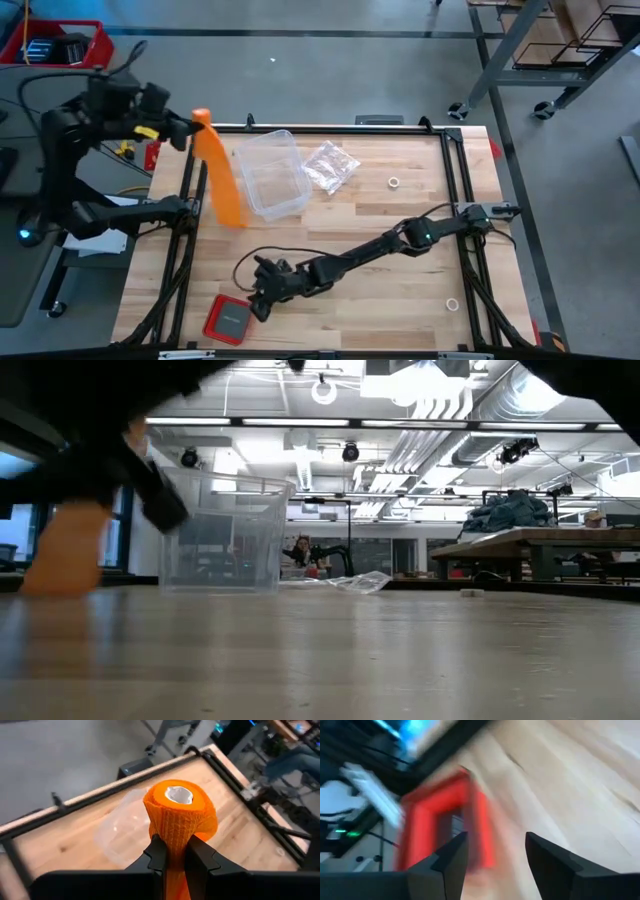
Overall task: Roll bandage
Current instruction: Roll the orange bandage
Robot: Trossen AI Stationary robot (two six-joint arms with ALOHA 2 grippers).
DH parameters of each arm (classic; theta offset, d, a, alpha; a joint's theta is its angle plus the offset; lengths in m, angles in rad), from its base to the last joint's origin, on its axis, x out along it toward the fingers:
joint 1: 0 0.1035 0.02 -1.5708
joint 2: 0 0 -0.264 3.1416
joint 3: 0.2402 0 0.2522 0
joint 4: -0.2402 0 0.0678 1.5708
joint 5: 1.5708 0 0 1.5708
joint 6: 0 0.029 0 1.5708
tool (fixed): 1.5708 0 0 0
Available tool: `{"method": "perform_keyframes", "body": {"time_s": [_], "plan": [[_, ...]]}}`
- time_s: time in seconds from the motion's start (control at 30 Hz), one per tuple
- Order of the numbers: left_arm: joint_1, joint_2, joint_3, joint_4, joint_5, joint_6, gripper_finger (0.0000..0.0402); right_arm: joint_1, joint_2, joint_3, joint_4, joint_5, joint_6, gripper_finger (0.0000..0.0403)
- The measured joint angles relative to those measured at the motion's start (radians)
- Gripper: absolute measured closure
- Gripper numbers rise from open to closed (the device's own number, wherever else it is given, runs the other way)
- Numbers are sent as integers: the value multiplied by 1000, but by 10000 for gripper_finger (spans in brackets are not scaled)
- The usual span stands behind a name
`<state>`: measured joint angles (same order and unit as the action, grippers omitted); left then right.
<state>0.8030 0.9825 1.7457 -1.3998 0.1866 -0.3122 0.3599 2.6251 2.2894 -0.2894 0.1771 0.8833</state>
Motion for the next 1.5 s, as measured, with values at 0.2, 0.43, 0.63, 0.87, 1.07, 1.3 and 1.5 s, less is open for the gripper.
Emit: {"method": "perform_keyframes", "body": {"time_s": [0.2,0.43,0.63,0.87,1.07,1.3,1.5], "plan": [[-53,3,-126,196,15,-24,373,-1,-2,-10,63,-14,-8,219],[-152,10,-270,261,21,-33,373,10,-3,-13,106,-67,8,219],[-267,-30,-398,192,22,-53,373,24,3,-14,158,-79,24,219],[-443,-192,-473,86,-14,-237,373,23,-13,31,51,-100,-96,247],[-534,-330,-471,21,-65,-445,373,-1,-138,55,-208,-97,-291,330],[-565,-326,-473,-30,-69,-426,373,-23,-235,52,-510,-34,-374,393],[-565,-278,-473,29,-80,-362,373,-40,-274,51,-664,-6,-394,400]]}}
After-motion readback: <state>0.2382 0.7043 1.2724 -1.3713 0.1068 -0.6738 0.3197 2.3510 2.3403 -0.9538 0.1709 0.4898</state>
